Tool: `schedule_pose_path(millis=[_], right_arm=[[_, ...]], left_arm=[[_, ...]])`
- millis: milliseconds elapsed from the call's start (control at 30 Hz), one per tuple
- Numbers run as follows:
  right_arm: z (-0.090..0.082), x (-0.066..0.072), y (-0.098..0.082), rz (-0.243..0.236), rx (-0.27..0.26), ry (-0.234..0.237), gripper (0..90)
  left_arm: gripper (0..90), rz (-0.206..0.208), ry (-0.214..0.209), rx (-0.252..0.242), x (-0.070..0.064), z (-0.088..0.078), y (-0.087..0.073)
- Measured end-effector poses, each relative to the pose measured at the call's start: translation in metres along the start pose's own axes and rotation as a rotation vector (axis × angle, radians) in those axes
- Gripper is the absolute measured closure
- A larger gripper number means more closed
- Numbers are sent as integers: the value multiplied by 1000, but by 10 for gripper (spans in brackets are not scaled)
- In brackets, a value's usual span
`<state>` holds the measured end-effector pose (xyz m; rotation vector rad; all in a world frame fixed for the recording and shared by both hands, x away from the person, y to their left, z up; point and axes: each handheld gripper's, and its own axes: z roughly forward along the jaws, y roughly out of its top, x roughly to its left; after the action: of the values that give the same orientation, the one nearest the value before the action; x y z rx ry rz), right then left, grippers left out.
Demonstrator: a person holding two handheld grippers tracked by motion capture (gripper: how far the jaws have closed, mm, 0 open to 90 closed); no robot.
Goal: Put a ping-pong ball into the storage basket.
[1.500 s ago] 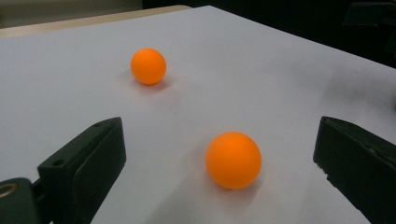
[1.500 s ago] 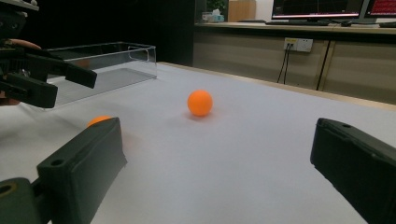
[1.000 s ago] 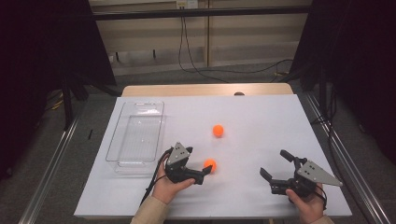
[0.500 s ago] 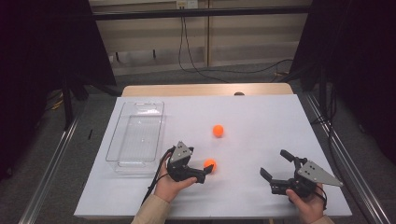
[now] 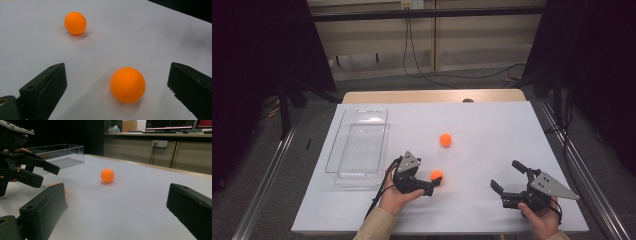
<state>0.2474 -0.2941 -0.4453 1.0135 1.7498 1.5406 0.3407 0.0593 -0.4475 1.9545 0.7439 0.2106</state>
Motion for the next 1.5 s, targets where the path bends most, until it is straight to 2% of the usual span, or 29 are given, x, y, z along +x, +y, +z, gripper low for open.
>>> schedule_pose_path(millis=[467,800,1067,1500], right_arm=[[0,0,0,0,0,0,22],[0,0,0,-1,-1,0,23],[0,0,0,-1,-1,0,23],[0,0,0,1,-2,-1,24]], left_arm=[[25,-7,-7,25,0,6,1],[23,-9,-14,67,0,12,2],[23,-25,-10,75,0,14,3],[24,-19,-3,112,-1,18,4]])
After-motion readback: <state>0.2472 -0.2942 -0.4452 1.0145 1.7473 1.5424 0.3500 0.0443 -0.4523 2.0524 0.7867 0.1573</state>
